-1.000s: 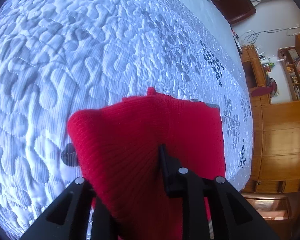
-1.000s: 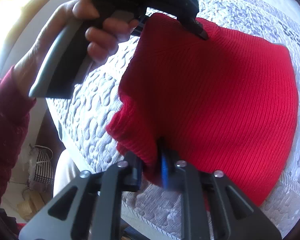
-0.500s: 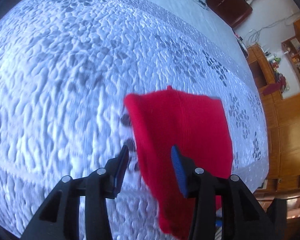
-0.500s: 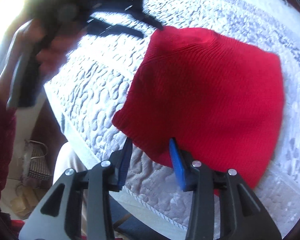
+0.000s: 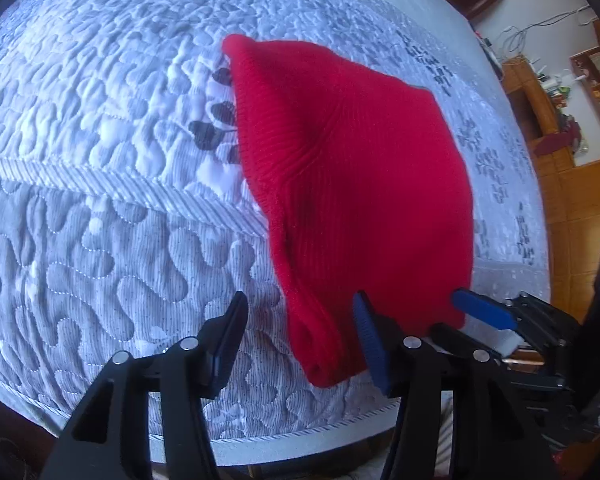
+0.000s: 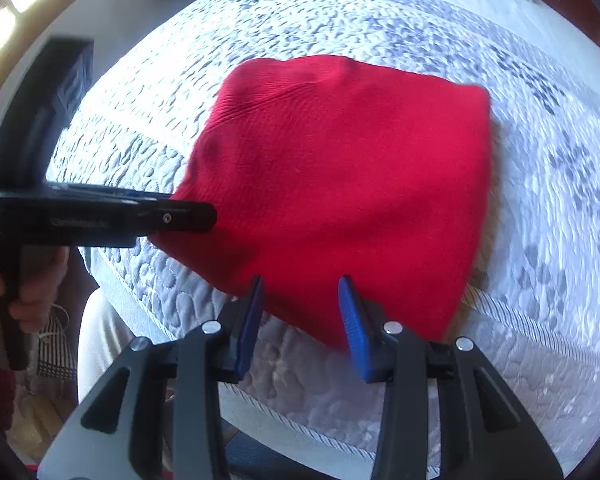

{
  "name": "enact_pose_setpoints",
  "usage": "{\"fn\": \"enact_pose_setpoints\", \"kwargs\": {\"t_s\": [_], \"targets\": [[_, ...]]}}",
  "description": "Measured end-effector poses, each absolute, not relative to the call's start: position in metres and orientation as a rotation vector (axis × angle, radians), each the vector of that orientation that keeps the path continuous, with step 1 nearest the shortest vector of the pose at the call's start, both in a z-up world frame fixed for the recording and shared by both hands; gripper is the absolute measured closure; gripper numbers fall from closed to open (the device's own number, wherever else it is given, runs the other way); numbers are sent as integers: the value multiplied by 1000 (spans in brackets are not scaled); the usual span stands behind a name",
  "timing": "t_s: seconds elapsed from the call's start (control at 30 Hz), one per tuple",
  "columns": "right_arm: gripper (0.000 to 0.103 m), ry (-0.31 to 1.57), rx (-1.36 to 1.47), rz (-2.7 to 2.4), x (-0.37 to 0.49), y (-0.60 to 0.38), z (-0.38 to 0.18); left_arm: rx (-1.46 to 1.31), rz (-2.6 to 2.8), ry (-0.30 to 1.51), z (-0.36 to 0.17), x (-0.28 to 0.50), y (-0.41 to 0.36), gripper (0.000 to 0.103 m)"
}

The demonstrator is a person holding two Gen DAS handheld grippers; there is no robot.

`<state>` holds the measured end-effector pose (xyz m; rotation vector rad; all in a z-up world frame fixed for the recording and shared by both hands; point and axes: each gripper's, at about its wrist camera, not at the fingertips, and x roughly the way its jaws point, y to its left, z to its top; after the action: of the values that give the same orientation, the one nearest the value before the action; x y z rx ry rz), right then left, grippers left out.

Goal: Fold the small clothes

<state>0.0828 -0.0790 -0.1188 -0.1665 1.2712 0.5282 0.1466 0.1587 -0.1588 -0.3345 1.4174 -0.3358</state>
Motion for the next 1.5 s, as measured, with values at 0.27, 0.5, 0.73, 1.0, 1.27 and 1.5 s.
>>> {"fn": "enact_pose_setpoints", "kwargs": {"t_s": [0.27,0.5,0.73,1.0,1.27,1.5], "targets": [[64,1317,-38,424,92,-138,-126,-298,-330,1405,-167,141,143,78],[61,1347,48,368,92,-180,-135,-329,-334,1404,-158,126,158,57],[55,1405,185,417,100,-189,-147,-396,-327,1424,-167,121,158,45],[78,1463,156,440,113,-163,-160,-378,-352,1428,-168,122,132,45],[91,1424,147,436,107,-194,-145,-332,-315,1427,-173,126,120,44],[90,1472,124,417,106,-191,-174,-314,-317,1411,-177,127,117,44]]}}
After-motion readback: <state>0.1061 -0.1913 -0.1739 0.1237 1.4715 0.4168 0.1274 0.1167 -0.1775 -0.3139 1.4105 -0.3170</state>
